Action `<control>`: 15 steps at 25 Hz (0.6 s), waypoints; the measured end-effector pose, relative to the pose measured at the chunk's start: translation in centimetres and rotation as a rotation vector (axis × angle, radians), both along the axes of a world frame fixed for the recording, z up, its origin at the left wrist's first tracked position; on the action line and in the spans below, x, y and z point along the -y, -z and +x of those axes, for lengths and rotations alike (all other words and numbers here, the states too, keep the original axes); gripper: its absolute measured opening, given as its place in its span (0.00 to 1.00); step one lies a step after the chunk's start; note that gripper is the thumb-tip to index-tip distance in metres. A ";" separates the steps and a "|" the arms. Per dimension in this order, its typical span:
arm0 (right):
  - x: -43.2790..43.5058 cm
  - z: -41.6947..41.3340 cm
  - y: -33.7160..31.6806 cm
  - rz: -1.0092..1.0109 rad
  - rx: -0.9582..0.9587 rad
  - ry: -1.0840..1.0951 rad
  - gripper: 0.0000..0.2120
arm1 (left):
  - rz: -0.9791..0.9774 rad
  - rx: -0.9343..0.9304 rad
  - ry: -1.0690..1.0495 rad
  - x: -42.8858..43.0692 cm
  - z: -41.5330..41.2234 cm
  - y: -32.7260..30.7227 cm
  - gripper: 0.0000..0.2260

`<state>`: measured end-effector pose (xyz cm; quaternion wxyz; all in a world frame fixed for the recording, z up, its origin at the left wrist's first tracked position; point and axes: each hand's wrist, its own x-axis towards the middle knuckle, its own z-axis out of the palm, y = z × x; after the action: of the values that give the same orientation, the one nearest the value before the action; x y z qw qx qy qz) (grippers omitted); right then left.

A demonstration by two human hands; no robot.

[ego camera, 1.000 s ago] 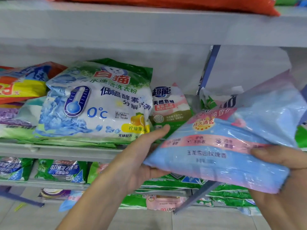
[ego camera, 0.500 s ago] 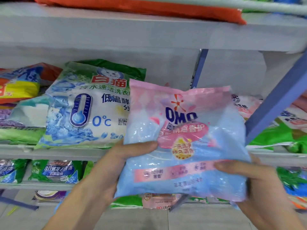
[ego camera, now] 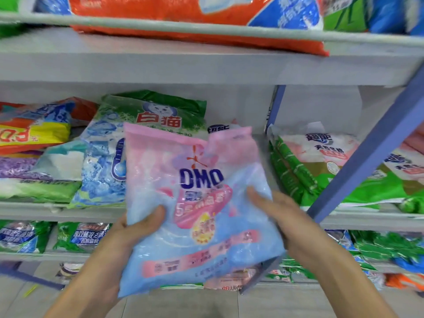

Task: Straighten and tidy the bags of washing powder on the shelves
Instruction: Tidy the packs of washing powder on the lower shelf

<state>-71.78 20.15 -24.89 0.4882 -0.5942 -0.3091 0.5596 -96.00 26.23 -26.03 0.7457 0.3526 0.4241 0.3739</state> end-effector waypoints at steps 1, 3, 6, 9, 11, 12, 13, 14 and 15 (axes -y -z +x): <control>-1.5 0.5 0.1 0.060 -0.010 0.083 0.19 | 0.023 0.028 0.000 -0.3 -0.9 -0.1 0.15; -5.3 1.8 1.2 0.128 0.311 0.282 0.18 | 0.051 0.003 0.025 -1.0 -2.5 -0.4 0.33; -10.5 2.5 2.8 -0.094 0.699 0.304 0.35 | 0.043 -0.001 0.023 -2.0 -4.1 -0.4 0.33; -13.0 1.7 2.6 -0.271 0.739 0.245 0.55 | 0.094 -0.031 -0.031 -2.5 -5.0 0.2 0.18; -13.8 2.2 2.6 -0.279 0.750 0.264 0.46 | 0.122 -0.047 -0.100 -2.6 -5.0 0.4 0.12; -14.1 2.6 2.5 -0.267 0.700 0.264 0.39 | 0.129 -0.052 -0.121 -2.7 -5.0 0.6 0.12; -14.3 3.0 2.3 -0.253 0.592 0.272 0.34 | 0.122 -0.044 -0.118 -2.7 -5.0 0.5 0.13; -14.3 3.6 2.5 -0.239 0.442 0.293 0.31 | 0.123 -0.047 -0.116 -2.7 -5.0 0.6 0.16; -14.0 3.9 2.5 -0.218 0.276 0.306 0.27 | 0.138 -0.055 -0.106 -2.7 -5.1 0.7 0.19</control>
<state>-67.91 34.10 -27.37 0.4534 -0.7542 -0.2169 0.4225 -101.11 28.95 -26.75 0.6868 0.3904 0.4359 0.4312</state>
